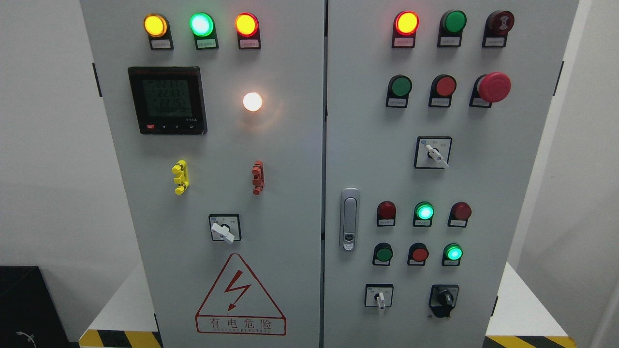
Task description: Flip black knob to close circuit
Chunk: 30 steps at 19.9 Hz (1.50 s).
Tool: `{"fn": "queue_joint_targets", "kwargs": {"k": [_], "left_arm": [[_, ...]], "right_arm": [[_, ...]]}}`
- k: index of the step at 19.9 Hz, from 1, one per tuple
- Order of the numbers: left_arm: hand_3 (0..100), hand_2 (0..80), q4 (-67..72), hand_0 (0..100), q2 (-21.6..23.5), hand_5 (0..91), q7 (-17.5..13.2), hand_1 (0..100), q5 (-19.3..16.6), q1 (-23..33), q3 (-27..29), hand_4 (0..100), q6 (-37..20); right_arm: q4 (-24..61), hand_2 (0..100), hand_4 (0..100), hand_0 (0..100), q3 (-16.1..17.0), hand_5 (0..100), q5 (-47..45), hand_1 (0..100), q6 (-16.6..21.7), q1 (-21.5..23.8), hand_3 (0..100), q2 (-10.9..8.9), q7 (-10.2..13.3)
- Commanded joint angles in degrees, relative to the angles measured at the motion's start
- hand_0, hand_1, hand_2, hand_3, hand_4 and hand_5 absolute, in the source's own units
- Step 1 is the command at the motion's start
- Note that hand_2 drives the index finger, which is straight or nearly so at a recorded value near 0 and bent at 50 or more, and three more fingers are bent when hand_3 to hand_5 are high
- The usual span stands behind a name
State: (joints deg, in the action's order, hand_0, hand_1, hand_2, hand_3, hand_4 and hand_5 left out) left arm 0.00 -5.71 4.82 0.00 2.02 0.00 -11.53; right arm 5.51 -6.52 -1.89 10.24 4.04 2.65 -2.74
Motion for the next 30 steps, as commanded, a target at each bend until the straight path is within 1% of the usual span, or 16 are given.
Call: {"fn": "queue_joint_targets", "kwargs": {"k": [1,3,5,8,9,10,12,13,15,17,18,20,23,27,30], "left_arm": [[0,0.0,1.3,0,0.0,0.0,0.0,0,-1.1,0.0,-1.1,0,0.0],[0,0.0,1.2,0,0.0,0.0,0.0,0,-1.2,0.0,-1.1,0,0.0],[0,0.0,1.3,0,0.0,0.0,0.0,0,-1.2,0.0,-1.1,0,0.0],[0,0.0,1.2,0,0.0,0.0,0.0,0,-1.2,0.0,-1.1,0,0.0],[0,0.0,1.3,0,0.0,0.0,0.0,0,-1.2,0.0,-1.1,0,0.0],[0,0.0,1.3,0,0.0,0.0,0.0,0,-1.2,0.0,-1.1,0,0.0],[0,0.0,1.2,0,0.0,0.0,0.0,0,-1.2,0.0,-1.1,0,0.0],[0,0.0,1.3,0,0.0,0.0,0.0,0,-1.2,0.0,-1.1,0,0.0],[0,0.0,1.2,0,0.0,0.0,0.0,0,-1.2,0.0,-1.1,0,0.0],[0,0.0,1.3,0,0.0,0.0,0.0,0,-1.2,0.0,-1.1,0,0.0],[0,0.0,1.3,0,0.0,0.0,0.0,0,-1.2,0.0,-1.1,0,0.0],[0,0.0,1.3,0,0.0,0.0,0.0,0,-1.1,0.0,-1.1,0,0.0],[0,0.0,1.3,0,0.0,0.0,0.0,0,-1.2,0.0,-1.1,0,0.0],[0,0.0,1.3,0,0.0,0.0,0.0,0,-1.2,0.0,-1.1,0,0.0],[0,0.0,1.3,0,0.0,0.0,0.0,0,-1.2,0.0,-1.1,0,0.0]], "right_arm": [[7.7,2,10,3,-2.9,0,6.3,22,-0.1,-0.3,16,-0.81,2.0],[11.5,3,13,3,-2.9,0,8.9,22,-0.7,-0.1,19,-0.72,3.3],[17.0,5,16,3,-2.9,0,12.1,22,-3.5,1.1,22,-0.72,4.0],[28.1,8,20,3,-2.7,0,18.0,23,-8.3,3.8,26,-0.89,4.0],[30.8,11,23,3,-2.5,3,20.4,23,-9.1,4.0,29,-0.89,4.1],[32.8,13,24,3,-2.4,5,22.6,23,-9.3,4.3,30,-0.81,4.1],[36.0,17,29,3,-2.0,11,25.0,23,-9.3,4.5,36,-0.54,4.2],[37.5,18,30,3,-1.9,12,25.4,23,-9.3,4.7,37,-0.54,4.2],[39.9,24,37,3,-1.9,20,25.4,24,-9.3,4.7,46,-0.72,4.2],[42.3,27,42,3,-1.9,25,26.0,24,-9.3,4.2,52,-0.72,4.4],[43.3,28,44,3,-1.9,27,27.0,24,-9.3,4.0,54,-0.72,4.8],[45.2,33,51,2,-1.9,36,30.2,26,-9.3,3.2,60,-0.72,5.6],[48.4,40,57,3,-1.2,44,33.5,28,-9.3,2.4,67,-0.81,6.9],[54.2,45,62,5,2.4,50,41.0,32,-8.7,2.4,74,-0.81,7.1],[58.5,50,64,5,3.0,54,43.5,32,-8.7,2.4,78,-1.33,7.0]]}}
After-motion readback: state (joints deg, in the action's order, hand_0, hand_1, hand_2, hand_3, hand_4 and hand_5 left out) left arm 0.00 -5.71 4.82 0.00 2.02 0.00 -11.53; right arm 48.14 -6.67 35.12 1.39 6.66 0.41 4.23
